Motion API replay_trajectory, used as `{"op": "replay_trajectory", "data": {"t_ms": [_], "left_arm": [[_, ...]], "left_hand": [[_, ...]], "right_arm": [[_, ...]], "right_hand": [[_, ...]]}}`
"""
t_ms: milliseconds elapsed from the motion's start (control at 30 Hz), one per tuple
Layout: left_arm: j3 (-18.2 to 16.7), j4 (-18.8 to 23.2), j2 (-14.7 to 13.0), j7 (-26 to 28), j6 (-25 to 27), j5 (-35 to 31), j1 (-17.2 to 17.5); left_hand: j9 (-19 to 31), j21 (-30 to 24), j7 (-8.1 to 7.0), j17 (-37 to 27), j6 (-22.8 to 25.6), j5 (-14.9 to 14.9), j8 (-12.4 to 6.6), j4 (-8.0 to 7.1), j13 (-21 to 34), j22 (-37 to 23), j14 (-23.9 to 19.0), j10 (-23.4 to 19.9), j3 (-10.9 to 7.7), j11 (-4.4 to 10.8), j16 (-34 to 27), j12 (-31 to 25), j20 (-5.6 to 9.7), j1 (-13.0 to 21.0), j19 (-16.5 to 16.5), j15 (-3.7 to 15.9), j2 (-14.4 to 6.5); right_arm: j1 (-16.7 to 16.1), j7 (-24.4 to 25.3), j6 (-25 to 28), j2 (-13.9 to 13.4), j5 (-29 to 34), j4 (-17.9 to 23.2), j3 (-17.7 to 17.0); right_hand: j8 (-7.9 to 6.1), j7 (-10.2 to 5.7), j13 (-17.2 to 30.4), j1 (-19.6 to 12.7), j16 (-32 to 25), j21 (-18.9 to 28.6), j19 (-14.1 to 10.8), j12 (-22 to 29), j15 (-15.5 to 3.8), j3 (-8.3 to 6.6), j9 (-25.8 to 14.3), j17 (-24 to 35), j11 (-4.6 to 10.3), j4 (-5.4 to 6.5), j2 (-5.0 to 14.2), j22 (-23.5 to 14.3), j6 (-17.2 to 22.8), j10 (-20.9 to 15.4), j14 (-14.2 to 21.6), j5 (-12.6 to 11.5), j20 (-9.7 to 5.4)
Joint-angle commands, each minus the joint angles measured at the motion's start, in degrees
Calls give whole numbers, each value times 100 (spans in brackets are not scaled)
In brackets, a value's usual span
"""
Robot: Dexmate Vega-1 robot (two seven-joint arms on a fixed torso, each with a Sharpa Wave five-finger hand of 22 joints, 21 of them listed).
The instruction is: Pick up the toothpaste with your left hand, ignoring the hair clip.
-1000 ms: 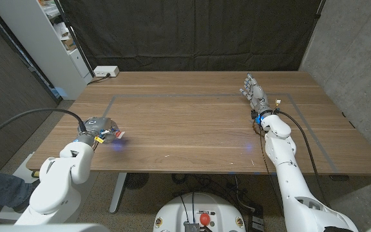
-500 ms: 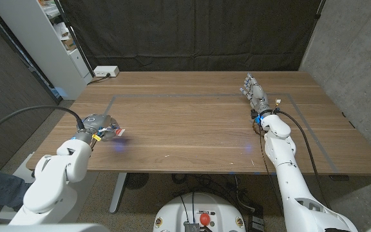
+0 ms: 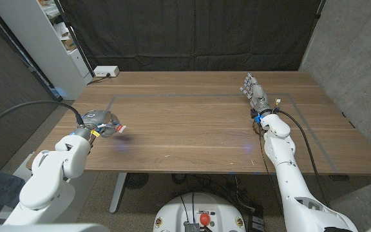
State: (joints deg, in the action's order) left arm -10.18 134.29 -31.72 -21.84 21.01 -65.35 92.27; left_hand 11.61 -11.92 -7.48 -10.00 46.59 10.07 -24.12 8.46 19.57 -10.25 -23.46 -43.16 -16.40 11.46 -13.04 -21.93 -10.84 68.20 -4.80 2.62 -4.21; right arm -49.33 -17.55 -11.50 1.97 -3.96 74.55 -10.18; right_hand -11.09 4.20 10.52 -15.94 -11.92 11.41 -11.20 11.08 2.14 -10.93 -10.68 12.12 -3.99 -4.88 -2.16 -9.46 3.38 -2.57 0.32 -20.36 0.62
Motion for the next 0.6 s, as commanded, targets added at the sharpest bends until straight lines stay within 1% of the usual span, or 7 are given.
{"op": "replay_trajectory", "data": {"t_ms": [33,67,100,333,400,433,600], "left_arm": [[-14,149,102,-175,24,-213,-67],[10,164,95,-252,54,-271,-90],[-11,164,101,-151,-13,-245,-59],[-58,282,148,-200,-65,-326,-42],[-54,323,162,-300,-30,-395,-61],[-77,322,175,-221,-71,-388,-39],[-94,352,230,-228,-111,-414,-73]], "left_hand": [[19,15,5,-10,38,8,7,15,36,-18,-46,-82,16,-1,28,21,10,20,-13,305,-43],[20,15,5,-10,40,8,7,14,37,-18,-46,-94,17,-6,29,18,14,20,-13,305,-44],[21,14,-10,-10,48,8,5,13,42,-18,-46,-105,19,-11,31,18,14,19,-17,304,-46],[23,15,-7,-10,41,8,10,13,55,-18,-51,-110,24,2,37,31,6,21,-16,305,-52],[23,16,-8,-11,43,7,11,13,60,-18,-56,-107,25,5,37,37,4,21,-16,302,-55],[24,16,0,-10,52,7,8,14,64,-18,-57,-111,26,2,38,39,4,23,-16,304,-56],[26,19,-3,-10,53,6,10,14,78,-18,-64,-130,34,1,44,47,8,22,-14,302,-57]], "right_arm": [[122,-29,-79,6,-20,-171,-10],[138,-40,-94,6,-26,-196,-12],[150,-47,-104,9,-29,-212,-14],[212,-93,-158,15,-41,-310,-25],[224,-93,-174,15,-38,-329,-33],[227,-95,-177,15,-40,-333,-38],[236,-88,-197,20,-43,-339,-57]], "right_hand": [[-23,5,27,-5,-18,-24,-70,11,-4,36,-14,9,-8,-2,54,-35,44,-19,24,-23,1],[-23,5,27,-5,-19,-24,-70,11,1,36,-14,9,-10,-2,55,-35,44,-20,26,-23,2],[-23,3,27,-6,-19,-25,-70,11,4,37,-14,9,-8,-2,56,-35,45,-19,28,-23,2],[-21,1,27,-9,-18,-26,-71,10,-4,38,-14,9,-9,-4,62,-35,43,-20,27,-22,3],[-23,3,27,-10,-17,-27,-72,11,2,39,-14,9,-12,-4,63,-35,47,-21,26,-22,4],[-22,1,27,-10,-17,-27,-72,10,-2,39,-14,9,-12,-4,64,-35,45,-21,26,-21,3],[-22,2,27,-12,-19,-28,-72,9,-4,40,-14,9,-13,-5,68,-35,45,-19,30,-21,3]]}}
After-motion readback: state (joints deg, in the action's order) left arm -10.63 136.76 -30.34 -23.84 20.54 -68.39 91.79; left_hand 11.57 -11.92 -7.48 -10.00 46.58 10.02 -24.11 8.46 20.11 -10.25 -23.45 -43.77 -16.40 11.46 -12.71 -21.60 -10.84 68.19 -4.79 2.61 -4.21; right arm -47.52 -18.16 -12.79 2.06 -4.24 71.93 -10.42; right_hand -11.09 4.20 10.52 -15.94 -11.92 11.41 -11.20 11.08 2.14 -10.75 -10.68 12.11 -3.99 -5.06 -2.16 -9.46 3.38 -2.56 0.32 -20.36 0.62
